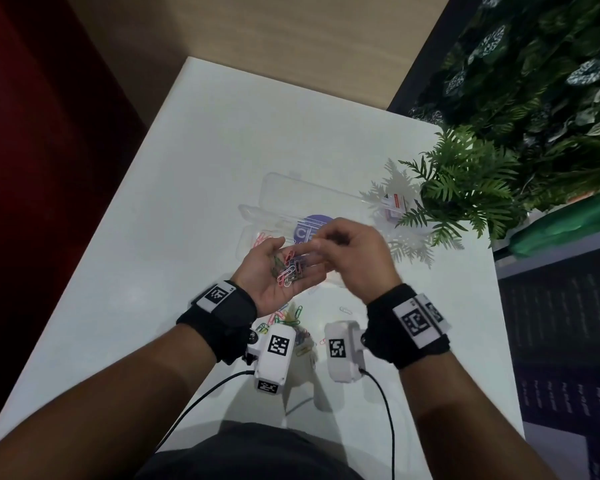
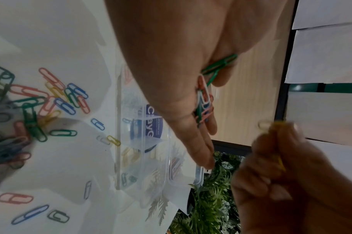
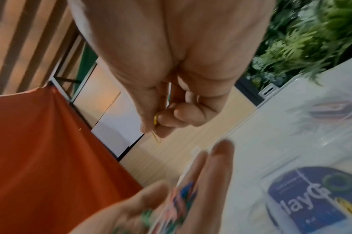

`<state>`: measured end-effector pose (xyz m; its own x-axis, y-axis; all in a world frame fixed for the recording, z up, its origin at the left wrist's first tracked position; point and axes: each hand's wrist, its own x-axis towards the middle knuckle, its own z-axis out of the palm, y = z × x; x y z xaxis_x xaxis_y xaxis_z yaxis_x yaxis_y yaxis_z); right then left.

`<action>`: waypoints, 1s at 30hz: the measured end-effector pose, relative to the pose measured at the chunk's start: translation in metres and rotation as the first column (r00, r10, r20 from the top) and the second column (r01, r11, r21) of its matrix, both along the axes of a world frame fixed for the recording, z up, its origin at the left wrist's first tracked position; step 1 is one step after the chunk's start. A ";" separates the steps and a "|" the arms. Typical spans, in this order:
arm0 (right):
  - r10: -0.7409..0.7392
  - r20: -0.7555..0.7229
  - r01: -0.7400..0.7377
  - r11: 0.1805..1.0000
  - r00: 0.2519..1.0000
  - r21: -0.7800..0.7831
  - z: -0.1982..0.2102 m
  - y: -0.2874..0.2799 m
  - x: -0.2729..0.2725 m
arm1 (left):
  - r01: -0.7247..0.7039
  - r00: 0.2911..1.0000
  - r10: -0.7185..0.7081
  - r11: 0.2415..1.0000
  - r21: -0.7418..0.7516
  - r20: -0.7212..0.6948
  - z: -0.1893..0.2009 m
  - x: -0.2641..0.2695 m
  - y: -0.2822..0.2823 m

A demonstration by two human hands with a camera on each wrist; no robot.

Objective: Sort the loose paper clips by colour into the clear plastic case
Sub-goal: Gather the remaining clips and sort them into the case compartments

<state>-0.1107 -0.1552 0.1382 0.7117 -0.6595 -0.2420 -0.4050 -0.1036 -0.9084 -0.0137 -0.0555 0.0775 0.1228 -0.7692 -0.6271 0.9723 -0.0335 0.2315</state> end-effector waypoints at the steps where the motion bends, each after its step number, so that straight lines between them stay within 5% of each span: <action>1: -0.026 -0.006 0.026 0.999 1.000 -0.023 0.000 -0.010 -0.001 | 0.001 1.000 -0.001 1.000 -0.002 -0.014 -0.001 0.002 0.001; 8: -0.138 -0.345 0.044 0.963 0.928 -0.266 -0.051 -0.067 -0.005 | -0.020 0.998 0.018 0.999 -0.042 -0.052 -0.014 0.015 0.005; 16: -0.142 -0.551 0.014 0.973 0.822 -0.230 -0.097 -0.076 0.001 | -0.030 0.998 0.026 0.998 -0.060 -0.061 -0.017 0.019 0.005; 22: -0.120 -0.438 -0.038 0.941 0.891 -0.336 -0.065 -0.059 -0.001 | 0.029 0.998 -0.034 0.996 -0.087 -0.056 -0.013 0.014 0.005; 26: 0.056 -0.243 -0.143 0.923 0.968 -0.357 -0.025 -0.021 0.002 | 0.075 0.997 -0.076 0.994 -0.085 -0.011 -0.011 0.011 0.003; 30: 0.286 -0.344 -0.420 0.801 0.894 -0.426 -0.013 0.003 0.004 | 0.069 0.998 -0.070 0.992 -0.106 -0.003 -0.008 0.005 0.005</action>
<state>-0.1062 -0.1524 0.1248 0.8765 -0.4518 -0.1663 -0.4581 -0.6763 -0.5769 -0.0084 -0.0508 0.0691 0.0629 -0.8376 -0.5426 0.9699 -0.0768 0.2309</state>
